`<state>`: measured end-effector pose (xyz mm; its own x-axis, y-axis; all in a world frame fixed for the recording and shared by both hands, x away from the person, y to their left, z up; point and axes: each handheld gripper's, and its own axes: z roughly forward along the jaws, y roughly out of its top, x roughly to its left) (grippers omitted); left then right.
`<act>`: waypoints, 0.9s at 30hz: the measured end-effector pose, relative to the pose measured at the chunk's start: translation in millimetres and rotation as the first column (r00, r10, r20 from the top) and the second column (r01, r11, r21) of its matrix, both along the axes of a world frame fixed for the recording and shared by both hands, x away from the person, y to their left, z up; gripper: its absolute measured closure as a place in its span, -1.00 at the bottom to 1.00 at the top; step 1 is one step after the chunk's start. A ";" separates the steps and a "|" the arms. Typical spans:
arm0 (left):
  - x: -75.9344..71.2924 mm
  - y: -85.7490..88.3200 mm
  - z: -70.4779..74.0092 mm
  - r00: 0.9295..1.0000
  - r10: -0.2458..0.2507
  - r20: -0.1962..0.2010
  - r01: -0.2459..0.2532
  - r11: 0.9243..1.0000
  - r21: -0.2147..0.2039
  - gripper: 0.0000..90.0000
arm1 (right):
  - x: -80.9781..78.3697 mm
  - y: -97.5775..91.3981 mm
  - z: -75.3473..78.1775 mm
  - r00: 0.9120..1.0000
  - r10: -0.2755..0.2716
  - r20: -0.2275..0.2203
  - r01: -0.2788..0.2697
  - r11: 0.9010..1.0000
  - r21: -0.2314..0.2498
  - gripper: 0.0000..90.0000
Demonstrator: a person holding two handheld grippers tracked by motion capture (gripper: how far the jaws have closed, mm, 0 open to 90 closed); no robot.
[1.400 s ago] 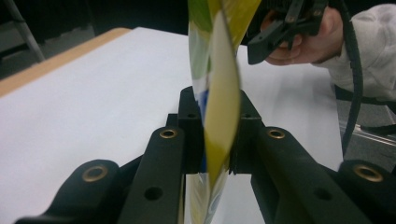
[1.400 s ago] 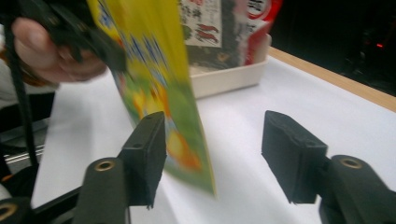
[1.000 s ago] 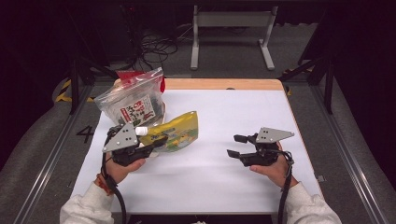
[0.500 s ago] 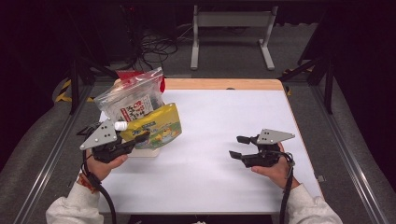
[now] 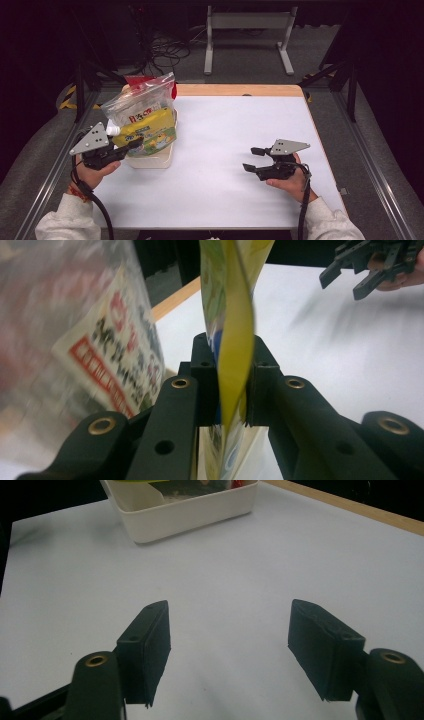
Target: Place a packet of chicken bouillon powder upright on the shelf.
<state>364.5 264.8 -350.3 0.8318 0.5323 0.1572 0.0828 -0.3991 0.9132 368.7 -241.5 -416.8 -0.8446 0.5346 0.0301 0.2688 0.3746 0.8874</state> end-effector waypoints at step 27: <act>21.6 24.2 -13.0 0.995 -0.018 -0.102 0.016 1.000 -0.020 0.71 | 3.8 11.5 -11.0 0.998 0.029 -0.058 -0.033 0.998 -0.055 -0.29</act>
